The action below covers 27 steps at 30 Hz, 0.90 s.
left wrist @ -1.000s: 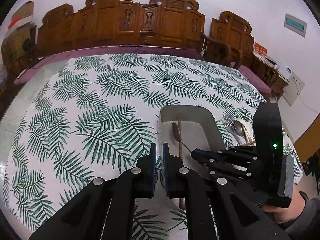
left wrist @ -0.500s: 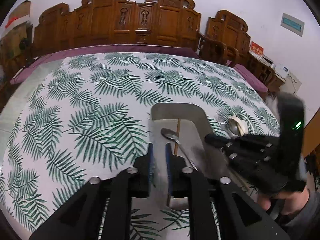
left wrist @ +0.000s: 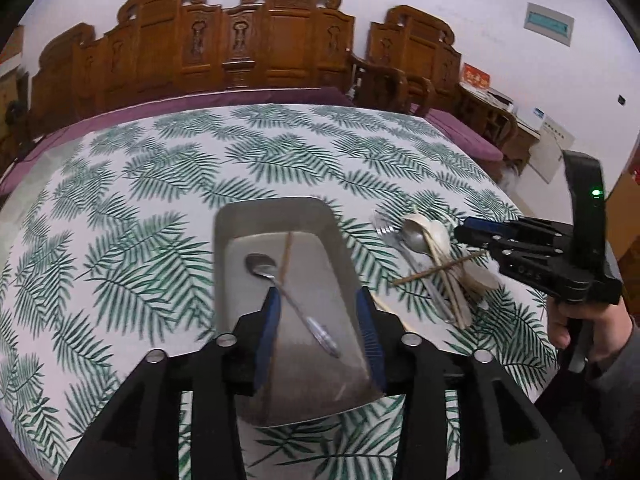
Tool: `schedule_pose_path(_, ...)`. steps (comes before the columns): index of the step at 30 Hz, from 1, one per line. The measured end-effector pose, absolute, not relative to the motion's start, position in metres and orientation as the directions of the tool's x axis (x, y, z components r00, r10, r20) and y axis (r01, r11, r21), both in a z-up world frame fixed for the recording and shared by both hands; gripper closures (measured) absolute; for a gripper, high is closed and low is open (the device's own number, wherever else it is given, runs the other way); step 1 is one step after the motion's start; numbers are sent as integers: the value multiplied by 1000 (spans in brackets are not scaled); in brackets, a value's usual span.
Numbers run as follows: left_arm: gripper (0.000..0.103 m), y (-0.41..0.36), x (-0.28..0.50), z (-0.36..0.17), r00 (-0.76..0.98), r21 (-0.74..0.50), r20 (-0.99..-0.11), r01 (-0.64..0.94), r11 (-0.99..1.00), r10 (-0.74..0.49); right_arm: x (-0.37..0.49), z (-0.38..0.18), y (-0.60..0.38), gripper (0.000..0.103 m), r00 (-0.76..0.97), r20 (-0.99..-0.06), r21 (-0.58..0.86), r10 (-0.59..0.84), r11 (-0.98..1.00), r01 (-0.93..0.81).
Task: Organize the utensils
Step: 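Lower the right tool onto the pile and grasp a wooden chopstick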
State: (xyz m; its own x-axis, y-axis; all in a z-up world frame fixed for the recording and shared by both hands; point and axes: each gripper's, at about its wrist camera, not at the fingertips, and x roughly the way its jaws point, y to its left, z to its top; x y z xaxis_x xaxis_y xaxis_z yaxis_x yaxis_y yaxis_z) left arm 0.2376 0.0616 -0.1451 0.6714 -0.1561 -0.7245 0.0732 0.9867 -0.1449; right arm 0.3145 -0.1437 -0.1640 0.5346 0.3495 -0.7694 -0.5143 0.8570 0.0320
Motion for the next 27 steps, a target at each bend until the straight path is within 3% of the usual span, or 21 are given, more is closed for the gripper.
schedule_pose_path(6,59,41,241,-152,658,-150,-730,110,983,-185,320,-190,-154,58,497,-797,46,343,855,-517)
schedule_pose_path(18,59,22,245,-163,628,-144,-750,149,978,-206,329,-212,-163,58,467,-837,-9,285,847,-532)
schedule_pose_path(27,59,14,246,-165,623,-144,-753,162,976,-214,325,-216,-158,58,440,-840,30,316,838,-545)
